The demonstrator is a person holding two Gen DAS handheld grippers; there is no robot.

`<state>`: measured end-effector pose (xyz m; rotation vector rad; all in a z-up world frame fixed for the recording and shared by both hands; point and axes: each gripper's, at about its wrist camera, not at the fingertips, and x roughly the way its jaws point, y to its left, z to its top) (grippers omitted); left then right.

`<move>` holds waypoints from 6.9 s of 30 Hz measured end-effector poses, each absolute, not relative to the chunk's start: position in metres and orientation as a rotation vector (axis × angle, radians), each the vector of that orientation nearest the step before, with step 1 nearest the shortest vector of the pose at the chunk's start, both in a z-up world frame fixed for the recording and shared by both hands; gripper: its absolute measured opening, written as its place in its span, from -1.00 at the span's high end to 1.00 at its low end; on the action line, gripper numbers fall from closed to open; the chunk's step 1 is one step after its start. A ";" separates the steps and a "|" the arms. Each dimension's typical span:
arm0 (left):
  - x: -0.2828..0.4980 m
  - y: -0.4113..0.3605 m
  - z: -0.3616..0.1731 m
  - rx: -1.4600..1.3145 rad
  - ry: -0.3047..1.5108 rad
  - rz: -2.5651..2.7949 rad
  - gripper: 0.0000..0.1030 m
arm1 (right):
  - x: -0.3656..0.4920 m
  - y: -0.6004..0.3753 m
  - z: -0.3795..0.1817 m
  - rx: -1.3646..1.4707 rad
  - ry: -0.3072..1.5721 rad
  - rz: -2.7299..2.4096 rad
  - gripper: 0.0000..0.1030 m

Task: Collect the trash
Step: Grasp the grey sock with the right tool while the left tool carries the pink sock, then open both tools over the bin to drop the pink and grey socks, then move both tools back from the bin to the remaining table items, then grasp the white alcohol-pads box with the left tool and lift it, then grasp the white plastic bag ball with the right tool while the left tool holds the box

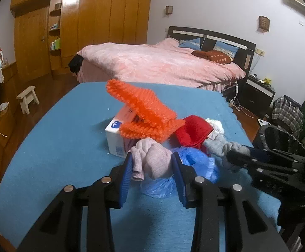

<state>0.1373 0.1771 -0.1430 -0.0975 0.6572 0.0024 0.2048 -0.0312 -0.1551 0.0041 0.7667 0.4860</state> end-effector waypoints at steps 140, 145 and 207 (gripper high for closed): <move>0.212 0.243 -0.181 -0.120 0.760 0.115 -0.32 | 0.244 -0.030 -0.156 -0.029 0.715 0.326 -0.88; 0.211 0.242 -0.179 -0.142 0.748 0.070 0.25 | 0.246 -0.028 -0.158 -0.026 0.717 0.327 -0.88; 0.171 0.230 -0.154 -0.117 0.709 0.186 0.42 | 0.276 -0.042 -0.144 0.056 0.733 0.368 0.45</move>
